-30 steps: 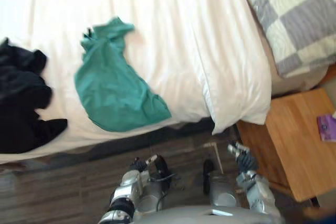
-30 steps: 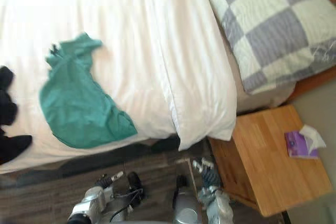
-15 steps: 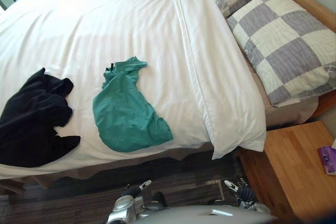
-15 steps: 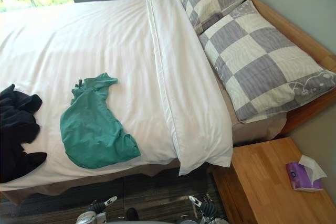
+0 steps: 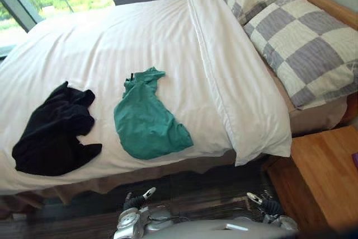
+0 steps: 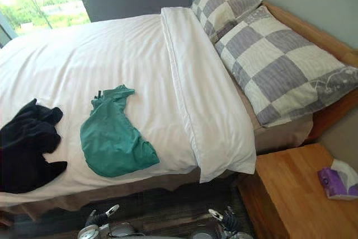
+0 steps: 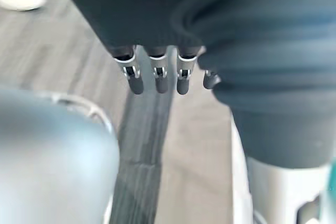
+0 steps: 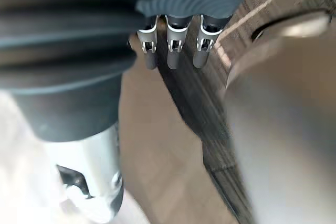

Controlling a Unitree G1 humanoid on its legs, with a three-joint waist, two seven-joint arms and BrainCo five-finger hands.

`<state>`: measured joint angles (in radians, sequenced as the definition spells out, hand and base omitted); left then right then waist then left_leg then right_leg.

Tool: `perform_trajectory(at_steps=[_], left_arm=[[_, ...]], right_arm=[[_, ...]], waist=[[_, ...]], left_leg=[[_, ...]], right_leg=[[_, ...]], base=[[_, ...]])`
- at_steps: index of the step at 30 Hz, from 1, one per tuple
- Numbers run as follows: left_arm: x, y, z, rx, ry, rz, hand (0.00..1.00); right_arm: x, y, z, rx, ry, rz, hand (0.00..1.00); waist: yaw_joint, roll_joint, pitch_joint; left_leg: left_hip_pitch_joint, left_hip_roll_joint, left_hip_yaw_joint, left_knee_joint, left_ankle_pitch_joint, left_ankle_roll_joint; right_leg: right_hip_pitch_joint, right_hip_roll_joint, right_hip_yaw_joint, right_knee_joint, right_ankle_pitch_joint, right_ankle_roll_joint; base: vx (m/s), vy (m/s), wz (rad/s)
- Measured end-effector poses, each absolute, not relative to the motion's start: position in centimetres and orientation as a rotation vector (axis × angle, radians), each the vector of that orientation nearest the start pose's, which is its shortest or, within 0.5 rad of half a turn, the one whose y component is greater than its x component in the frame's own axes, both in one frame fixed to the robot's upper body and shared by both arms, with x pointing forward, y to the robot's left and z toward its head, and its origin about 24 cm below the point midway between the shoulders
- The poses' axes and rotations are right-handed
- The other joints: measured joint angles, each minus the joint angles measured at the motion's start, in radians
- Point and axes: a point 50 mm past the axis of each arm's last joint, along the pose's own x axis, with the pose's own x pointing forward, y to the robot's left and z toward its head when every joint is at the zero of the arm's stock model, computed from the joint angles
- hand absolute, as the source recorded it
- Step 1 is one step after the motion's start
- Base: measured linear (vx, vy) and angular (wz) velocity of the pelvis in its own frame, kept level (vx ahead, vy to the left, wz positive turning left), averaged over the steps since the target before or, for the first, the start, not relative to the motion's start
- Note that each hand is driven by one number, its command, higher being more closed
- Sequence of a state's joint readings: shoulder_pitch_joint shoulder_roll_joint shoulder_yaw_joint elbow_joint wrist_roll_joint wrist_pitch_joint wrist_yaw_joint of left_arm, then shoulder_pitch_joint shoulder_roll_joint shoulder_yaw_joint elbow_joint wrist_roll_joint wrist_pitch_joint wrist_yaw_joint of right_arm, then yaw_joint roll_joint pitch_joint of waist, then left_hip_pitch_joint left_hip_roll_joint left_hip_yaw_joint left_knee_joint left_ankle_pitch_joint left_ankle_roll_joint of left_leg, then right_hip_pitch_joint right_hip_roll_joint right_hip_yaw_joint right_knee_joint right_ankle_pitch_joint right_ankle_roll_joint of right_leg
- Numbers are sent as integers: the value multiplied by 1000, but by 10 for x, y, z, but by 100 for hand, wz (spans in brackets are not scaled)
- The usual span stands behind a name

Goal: Tidy the bed and pick cloth on bed and put in laundry

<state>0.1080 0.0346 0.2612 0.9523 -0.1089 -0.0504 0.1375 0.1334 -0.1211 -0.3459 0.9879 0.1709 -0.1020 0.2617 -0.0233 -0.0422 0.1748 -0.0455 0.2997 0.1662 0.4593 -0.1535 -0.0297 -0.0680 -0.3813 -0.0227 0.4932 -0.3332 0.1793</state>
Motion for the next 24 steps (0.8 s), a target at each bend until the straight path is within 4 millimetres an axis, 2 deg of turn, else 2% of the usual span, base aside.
perform_trajectory(at_steps=[1,2,3,4,5,6,7,8,10,11,12,13,14,15,16,18,21,22,23,24], left_arm=[[100,207,-153,-107,992,433,0],[99,205,-154,-109,996,420,0],[98,199,-157,-114,1014,367,0],[103,206,-156,-106,1012,352,0],[103,207,-155,-96,1017,339,0],[104,213,-155,-54,1030,295,0],[103,212,-155,-43,1040,276,0],[101,223,-154,9,1075,254,0],[99,226,-155,30,1094,242,0],[96,226,-156,42,1118,225,0],[97,222,-157,53,1128,199,0],[98,222,-157,56,1128,195,0],[100,219,-157,59,1132,195,0],[99,218,-157,64,1135,196,0],[101,215,-158,87,1138,185,0],[107,204,-158,112,1137,155,0],[111,196,-157,112,1120,164,0],[114,188,-157,101,1107,142,0],[117,186,-156,103,1090,135,0],[124,186,-153,109,1047,130,0]], right_arm=[[84,-247,-148,273,932,-297,0],[82,-252,-147,255,940,-301,0],[76,-259,-147,220,963,-315,0],[70,-248,-153,254,989,-327,0],[70,-242,-155,270,994,-318,0],[73,-230,-157,284,975,-331,0],[72,-229,-157,282,971,-325,0],[76,-221,-157,249,966,-254,0],[79,-216,-158,219,969,-205,0],[81,-209,-158,189,974,-146,0],[84,-205,-157,159,968,-87,0],[85,-204,-157,143,964,-65,0],[91,-199,-154,79,937,28,0],[92,-197,-154,64,931,52,0],[96,-199,-152,36,912,87,0],[102,-201,-148,-7,876,133,0],[108,-196,-147,-50,886,205,0],[119,-194,-145,-75,877,233,0],[118,-195,-145,-78,886,234,0],[126,-192,-144,-91,887,242,0]], waist=[[-16,10,-2],[-20,21,-2],[-31,49,-4],[-30,32,-1],[-27,32,-2],[-11,41,-5],[-10,40,-6],[-9,29,-13],[-7,26,-14],[-11,26,-14],[-12,24,-16],[-11,23,-16],[-12,24,-18],[-12,16,-21],[-9,26,-18],[-15,50,-21],[-7,44,-25],[3,38,-21],[6,34,-18],[15,40,-1]], left_leg=[[24,-2,-19,-51,32,-8],[34,-2,-18,-70,38,-17],[54,-13,-18,-100,-51,-178],[36,-45,-19,-58,-63,-216],[26,-50,-20,-49,-66,-213],[27,-49,-13,-71,-73,-206],[31,-50,-10,-86,-72,-202],[62,-51,32,-182,-32,-146],[80,-55,45,-234,-9,-132],[99,-66,45,-294,21,-116],[102,-92,39,-338,47,-100],[102,-103,35,-347,54,-96],[94,-151,27,-373,80,-78],[91,-165,27,-375,83,-76],[79,-184,19,-376,86,-73],[85,-191,-12,-387,117,-63],[92,-190,-22,-386,132,-58],[66,-193,-20,-357,130,-57],[51,-194,-20,-339,128,-56],[13,-201,-16,-273,121,-53]], right_leg=[[0,-37,6,4,3,43],[7,-47,7,-6,9,55],[36,-70,5,-60,50,70],[79,-102,5,-138,165,68],[81,-99,4,-167,232,68],[74,-79,6,-230,434,47],[70,-74,3,-243,495,30],[17,-55,-88,-209,544,-80],[1,-16,-135,-158,454,-71],[0,54,-167,-105,364,-49],[1,132,-176,-68,271,-44],[3,159,-177,-66,237,-47],[32,230,-181,-134,116,-64],[48,235,-183,-166,106,-78],[73,233,-171,-215,96,-92],[120,234,-200,-271,105,-101],[145,235,-243,-270,100,-111],[125,224,-244,-249,87,-110],[115,219,-244,-237,79,-110],[92,203,-243,-191,59,-106]], base=[[21,475,7],[38,595,19],[70,829,21],[61,717,18],[35,829,3],[-8,401,-6],[17,763,-16],[11,413,-15],[7,327,-7],[16,205,18],[21,174,21],[36,111,25],[40,60,16],[23,79,18],[-17,58,29],[-3,-15,58],[-50,-57,40],[-106,-13,20],[-119,4,15],[-135,11,15]])
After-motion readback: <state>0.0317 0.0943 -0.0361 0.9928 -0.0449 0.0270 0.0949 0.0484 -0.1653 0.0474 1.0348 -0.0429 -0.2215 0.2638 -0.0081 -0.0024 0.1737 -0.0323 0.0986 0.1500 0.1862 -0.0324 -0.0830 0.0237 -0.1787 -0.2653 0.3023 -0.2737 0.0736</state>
